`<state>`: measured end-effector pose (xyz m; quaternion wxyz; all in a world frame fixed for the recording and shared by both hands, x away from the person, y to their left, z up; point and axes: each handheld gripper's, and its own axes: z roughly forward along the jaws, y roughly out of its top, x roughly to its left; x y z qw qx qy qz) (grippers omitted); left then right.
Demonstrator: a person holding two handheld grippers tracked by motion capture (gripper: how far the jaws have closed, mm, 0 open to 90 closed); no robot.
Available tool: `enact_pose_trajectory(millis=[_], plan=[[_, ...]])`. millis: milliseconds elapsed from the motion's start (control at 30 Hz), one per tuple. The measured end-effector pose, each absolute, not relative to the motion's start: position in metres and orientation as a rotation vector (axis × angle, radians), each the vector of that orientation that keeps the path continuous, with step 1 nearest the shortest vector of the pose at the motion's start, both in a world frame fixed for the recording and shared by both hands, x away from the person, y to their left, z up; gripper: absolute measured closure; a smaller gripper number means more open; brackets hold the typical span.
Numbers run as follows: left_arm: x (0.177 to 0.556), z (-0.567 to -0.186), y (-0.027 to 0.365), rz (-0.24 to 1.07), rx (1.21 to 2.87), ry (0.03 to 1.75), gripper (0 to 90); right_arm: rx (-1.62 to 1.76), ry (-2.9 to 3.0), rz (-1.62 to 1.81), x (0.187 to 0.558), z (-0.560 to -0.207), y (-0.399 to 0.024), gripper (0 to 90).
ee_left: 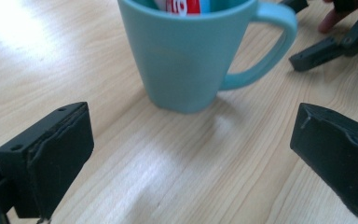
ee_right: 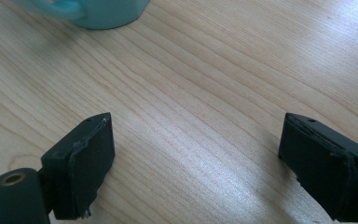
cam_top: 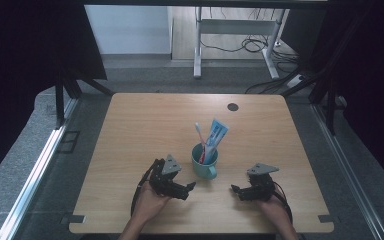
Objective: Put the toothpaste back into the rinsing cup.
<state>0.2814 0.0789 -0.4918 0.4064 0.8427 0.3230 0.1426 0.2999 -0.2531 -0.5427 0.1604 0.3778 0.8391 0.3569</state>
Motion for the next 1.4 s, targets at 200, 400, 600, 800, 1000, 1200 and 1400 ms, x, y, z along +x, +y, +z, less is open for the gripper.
enact_pose_trajectory(millis=[200, 400, 600, 800, 1000, 1200, 1400], plan=[[0.277, -0.500, 0.084, 0.370, 2.147, 0.823, 0.0, 1.079, 2.397, 1.019, 0.300, -0.543, -0.253, 10.5], [0.273, -0.513, 0.088, 0.376, 2.175, 0.838, 0.0, 1.079, 2.397, 1.019, 0.300, -0.543, -0.253, 10.5], [0.269, -0.527, 0.092, 0.371, 2.200, 0.862, 0.0, 1.079, 2.396, 1.019, 0.300, -0.543, -0.253, 10.5], [0.267, -0.538, 0.097, 0.350, 2.213, 0.889, 0.0, 1.080, 2.396, 1.019, 0.300, -0.543, -0.253, 10.5], [0.265, -0.543, 0.098, 0.342, 2.233, 0.903, 0.0, 1.080, 2.396, 1.019, 0.300, -0.543, -0.253, 10.5], [0.265, -0.544, 0.099, 0.321, 2.258, 0.929, 0.0, 1.080, 2.396, 1.019, 0.300, -0.543, -0.253, 10.5], [0.264, -0.544, 0.099, 0.333, 2.245, 0.957, 0.9, 1.081, 2.396, 1.019, 0.300, -0.543, -0.253, 10.5]])
